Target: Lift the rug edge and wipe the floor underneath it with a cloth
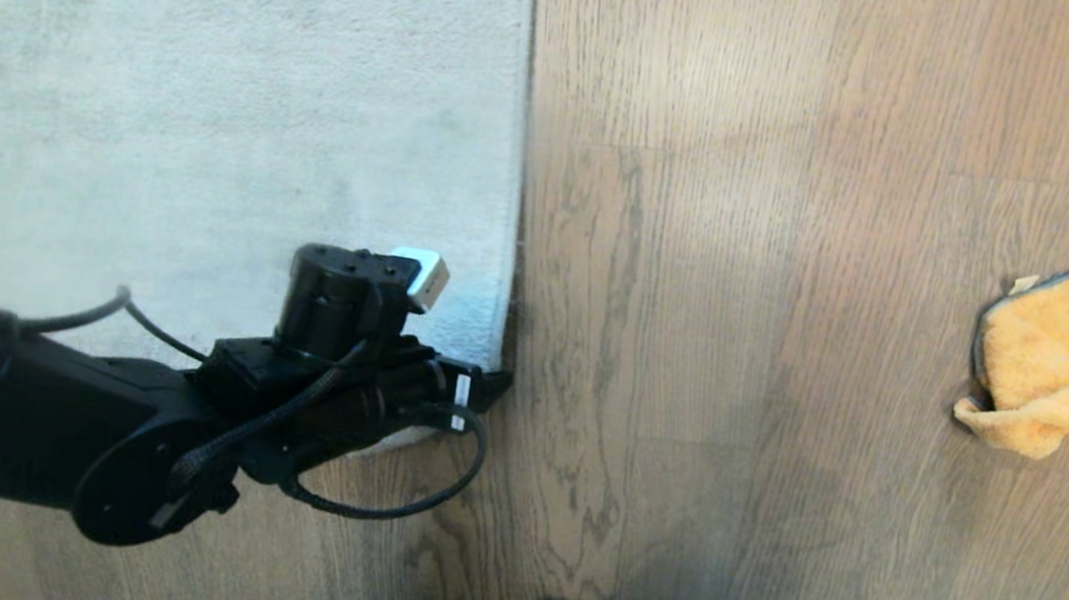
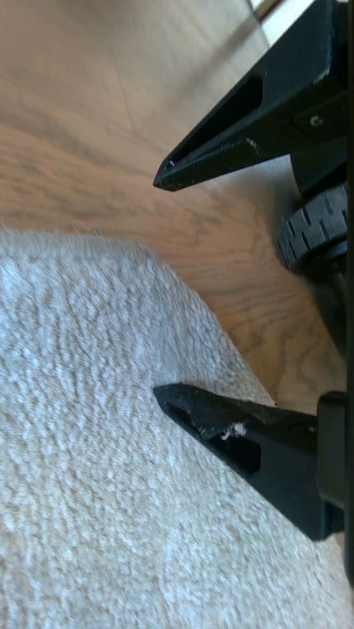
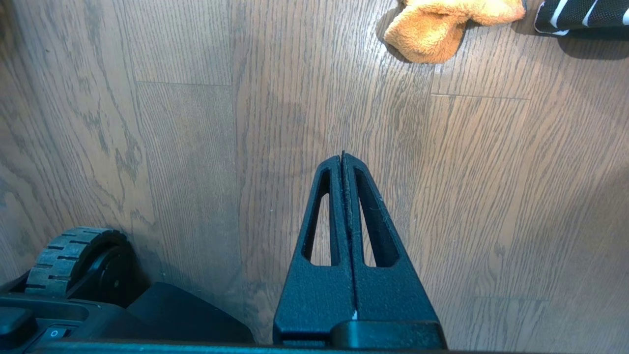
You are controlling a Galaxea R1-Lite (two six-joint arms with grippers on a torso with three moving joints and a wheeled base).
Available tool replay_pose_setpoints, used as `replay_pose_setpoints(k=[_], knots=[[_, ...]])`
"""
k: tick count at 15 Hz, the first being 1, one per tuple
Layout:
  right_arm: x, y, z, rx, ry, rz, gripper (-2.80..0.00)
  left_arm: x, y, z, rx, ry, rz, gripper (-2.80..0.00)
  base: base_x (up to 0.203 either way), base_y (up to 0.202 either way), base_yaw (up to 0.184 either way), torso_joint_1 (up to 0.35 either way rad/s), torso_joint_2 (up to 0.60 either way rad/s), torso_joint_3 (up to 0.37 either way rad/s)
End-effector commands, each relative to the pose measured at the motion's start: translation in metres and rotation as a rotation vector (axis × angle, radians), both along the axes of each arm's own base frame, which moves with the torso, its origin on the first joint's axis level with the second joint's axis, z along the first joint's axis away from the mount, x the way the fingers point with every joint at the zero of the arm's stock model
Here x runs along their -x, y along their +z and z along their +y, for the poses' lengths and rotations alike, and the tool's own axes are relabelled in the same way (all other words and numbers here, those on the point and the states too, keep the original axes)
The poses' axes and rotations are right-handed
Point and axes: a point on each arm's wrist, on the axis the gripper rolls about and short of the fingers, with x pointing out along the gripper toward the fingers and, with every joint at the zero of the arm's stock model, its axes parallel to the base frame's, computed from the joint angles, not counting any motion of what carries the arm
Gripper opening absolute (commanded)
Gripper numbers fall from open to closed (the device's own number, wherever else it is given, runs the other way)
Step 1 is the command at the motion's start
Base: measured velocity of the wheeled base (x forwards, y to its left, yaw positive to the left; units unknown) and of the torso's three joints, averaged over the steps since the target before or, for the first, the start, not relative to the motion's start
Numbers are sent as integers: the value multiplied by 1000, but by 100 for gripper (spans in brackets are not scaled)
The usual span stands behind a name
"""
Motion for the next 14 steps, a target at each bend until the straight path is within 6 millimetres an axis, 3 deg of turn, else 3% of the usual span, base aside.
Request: replay_pose_setpoints(k=[1,7,11,14], knots=[[0,0,0,1,0,0,-280,-2,-3,-7,-16,19,-4,0,0,0,0,0,0,0],[0,0,0,1,0,0,-280,7,9,-2,-82,22,12,0,0,0,0,0,0,0],[0,0,0,1,0,0,-280,34,22,12,-126,-19,83,0,0,0,0,0,0,0],[0,0,0,1,0,0,-280,53,22,22,-196,-108,174,0,0,0,0,0,0,0]])
